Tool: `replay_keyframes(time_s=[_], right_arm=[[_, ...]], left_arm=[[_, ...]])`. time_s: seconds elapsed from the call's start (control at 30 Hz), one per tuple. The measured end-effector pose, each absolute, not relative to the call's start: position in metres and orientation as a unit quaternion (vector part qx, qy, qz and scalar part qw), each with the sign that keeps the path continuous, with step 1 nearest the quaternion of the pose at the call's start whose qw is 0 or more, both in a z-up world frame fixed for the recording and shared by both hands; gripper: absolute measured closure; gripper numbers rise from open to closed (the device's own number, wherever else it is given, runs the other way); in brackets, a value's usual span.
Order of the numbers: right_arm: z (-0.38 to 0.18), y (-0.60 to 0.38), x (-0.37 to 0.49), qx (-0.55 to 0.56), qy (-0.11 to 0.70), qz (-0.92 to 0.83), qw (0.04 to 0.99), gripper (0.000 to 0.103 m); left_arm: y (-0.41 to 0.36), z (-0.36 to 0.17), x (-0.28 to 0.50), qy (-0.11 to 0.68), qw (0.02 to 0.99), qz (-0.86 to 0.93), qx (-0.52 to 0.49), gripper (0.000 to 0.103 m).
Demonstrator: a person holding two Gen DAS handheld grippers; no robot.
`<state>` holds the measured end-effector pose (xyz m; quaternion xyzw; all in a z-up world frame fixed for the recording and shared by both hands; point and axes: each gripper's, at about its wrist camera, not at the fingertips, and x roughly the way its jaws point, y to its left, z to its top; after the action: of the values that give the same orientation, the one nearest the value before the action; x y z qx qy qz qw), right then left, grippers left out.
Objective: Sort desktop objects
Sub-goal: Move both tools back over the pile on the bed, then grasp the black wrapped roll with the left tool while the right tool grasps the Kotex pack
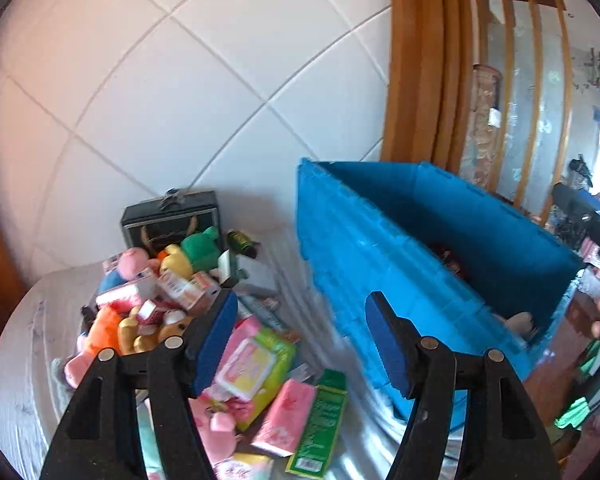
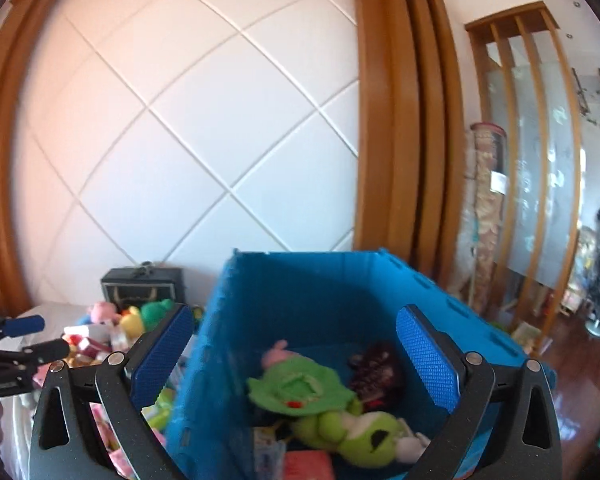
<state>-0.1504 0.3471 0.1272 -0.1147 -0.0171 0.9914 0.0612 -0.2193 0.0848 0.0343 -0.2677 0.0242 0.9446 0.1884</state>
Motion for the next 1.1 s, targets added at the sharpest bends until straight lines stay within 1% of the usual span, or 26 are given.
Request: replay_keyframes(time_s=[0.17, 0.3, 0.43, 0.57, 0.7, 0.83, 0.97, 1.1], right_arm=[[0.11, 0.271, -0.147, -0.097, -0.05, 0.994, -0.014, 0.0], [0.085, 0.215, -0.147, -0.108, -0.063, 0.99, -0.06, 0.0], [0.044, 0.172, -0.159, -0.155, -0.063, 0.979, -0.112, 0.0], [-0.02, 0.145, -0.174, -0.229, -0.075, 0.962, -0.127, 0.0], [-0.089, 0.145, -0.187, -0.325, -0.082, 0.935, -0.115, 0.0], [-0.132, 0.151, -0.192, -0.393, -0.075, 0.91, -0.106, 0.0], [-0.147, 0.158, -0.198, -0.419, -0.081, 0.898, -0.103, 0.0], [-0.138, 0.169, -0.201, -0.419, -0.094, 0.897, -0.106, 0.0]], left_arm=[[0.003, -0.001, -0.223, -0.008, 0.137, 0.948, -0.286, 0.037], [-0.043, -0.038, -0.221, -0.007, 0.09, 0.942, -0.322, 0.037], [-0.077, -0.086, -0.218, 0.002, 0.056, 0.931, -0.361, 0.037], [-0.1, -0.137, -0.214, -0.003, 0.042, 0.914, -0.404, 0.037], [-0.108, -0.178, -0.209, -0.02, 0.049, 0.895, -0.443, 0.037], [-0.103, -0.202, -0.212, -0.026, 0.051, 0.887, -0.459, 0.037], [-0.092, -0.221, -0.223, -0.049, 0.059, 0.87, -0.487, 0.037], [-0.075, -0.238, -0.235, -0.048, 0.035, 0.863, -0.502, 0.037]])
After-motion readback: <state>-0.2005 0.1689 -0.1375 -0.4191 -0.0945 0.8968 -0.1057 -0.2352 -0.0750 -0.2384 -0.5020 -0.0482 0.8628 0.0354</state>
